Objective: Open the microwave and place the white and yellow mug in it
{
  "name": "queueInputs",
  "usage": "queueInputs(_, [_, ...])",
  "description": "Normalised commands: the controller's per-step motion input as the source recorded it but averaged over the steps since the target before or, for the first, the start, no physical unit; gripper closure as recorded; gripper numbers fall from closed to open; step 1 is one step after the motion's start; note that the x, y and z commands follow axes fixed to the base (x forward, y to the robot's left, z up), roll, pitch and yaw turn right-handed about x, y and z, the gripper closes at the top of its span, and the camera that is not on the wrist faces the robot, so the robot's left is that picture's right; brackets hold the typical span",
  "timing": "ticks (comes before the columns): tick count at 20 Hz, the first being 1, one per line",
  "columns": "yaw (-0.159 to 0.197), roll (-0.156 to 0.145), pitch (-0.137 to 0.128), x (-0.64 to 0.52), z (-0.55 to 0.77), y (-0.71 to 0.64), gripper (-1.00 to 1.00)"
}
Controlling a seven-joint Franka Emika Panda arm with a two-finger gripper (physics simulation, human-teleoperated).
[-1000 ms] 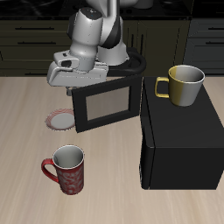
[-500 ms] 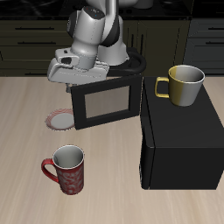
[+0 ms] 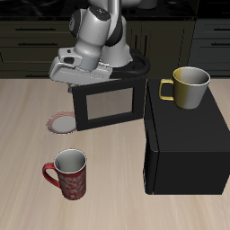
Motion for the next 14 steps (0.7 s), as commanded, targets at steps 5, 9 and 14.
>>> queueInputs(5, [-0.037,-0.065,0.030,-0.19,-0.12,-0.30,1.00])
queueInputs(9, [0.007,-0.038,0.013,-0.14,-0.10,-0.23,1.00])
queueInputs(14, [-0.007,-0.062,0.018,-0.18,0.03,-0.14,1.00])
